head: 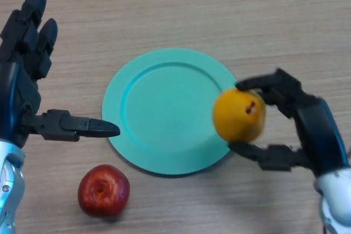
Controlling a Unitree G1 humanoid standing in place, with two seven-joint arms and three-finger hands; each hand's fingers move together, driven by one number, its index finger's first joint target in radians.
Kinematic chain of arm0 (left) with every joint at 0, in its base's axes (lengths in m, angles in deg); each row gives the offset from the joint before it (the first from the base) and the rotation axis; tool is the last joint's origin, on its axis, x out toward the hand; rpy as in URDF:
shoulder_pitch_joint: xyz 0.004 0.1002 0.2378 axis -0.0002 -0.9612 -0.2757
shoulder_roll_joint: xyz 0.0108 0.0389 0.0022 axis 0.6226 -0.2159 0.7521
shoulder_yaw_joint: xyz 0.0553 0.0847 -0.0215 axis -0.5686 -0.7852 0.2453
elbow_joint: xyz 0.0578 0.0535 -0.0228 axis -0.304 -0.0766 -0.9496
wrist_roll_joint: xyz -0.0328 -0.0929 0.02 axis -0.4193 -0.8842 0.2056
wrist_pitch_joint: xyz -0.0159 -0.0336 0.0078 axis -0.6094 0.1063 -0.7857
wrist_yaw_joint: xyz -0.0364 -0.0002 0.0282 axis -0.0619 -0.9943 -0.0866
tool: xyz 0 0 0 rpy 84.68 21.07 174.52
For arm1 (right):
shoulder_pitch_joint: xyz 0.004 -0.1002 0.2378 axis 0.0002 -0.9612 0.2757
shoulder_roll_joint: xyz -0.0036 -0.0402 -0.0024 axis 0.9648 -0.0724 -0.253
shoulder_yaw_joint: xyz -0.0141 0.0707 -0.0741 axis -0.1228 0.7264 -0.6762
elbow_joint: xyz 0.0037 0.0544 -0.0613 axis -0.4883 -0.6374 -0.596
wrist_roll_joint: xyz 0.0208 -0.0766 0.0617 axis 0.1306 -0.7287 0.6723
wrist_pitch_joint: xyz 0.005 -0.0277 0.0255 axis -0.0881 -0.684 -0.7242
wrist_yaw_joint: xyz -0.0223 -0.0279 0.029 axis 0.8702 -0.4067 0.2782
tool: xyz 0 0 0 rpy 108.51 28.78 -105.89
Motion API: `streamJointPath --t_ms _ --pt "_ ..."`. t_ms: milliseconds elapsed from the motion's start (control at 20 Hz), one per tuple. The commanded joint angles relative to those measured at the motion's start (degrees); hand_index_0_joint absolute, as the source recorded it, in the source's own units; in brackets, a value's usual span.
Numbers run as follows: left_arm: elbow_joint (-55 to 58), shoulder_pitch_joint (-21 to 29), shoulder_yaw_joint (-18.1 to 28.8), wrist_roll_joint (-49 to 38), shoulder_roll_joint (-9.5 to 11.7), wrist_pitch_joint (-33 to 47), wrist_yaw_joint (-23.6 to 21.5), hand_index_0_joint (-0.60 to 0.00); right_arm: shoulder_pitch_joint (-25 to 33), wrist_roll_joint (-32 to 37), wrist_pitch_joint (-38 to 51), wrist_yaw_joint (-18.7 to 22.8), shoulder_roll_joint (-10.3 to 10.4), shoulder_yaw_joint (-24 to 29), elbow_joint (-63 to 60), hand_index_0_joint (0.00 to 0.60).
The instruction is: Pick up the yellow pear and place it on the plate
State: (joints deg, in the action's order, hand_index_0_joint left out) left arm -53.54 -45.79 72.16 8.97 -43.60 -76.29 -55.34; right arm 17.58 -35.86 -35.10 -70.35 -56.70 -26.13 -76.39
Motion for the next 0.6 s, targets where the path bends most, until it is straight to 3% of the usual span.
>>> streamJointPath --t_ms 50,250,600 --pt "4.64 1.89 3.63 -2.48 2.05 7.96 -1.75 0.0 5.08 2.15 7.57 1.59 -0.41 -1.34 -1.64 0.6" --pt "6.35 0.74 4.91 -3.9 2.07 7.49 -2.01 0.0 11.6 2.43 10.39 3.94 -0.4 -6.39 -11.69 0.6" --pt "8.4 -0.47 6.8 -3.25 2.48 5.93 -1.66 0.0 21.85 10.64 15.79 11.03 -0.4 -16.07 -31.1 0.6"
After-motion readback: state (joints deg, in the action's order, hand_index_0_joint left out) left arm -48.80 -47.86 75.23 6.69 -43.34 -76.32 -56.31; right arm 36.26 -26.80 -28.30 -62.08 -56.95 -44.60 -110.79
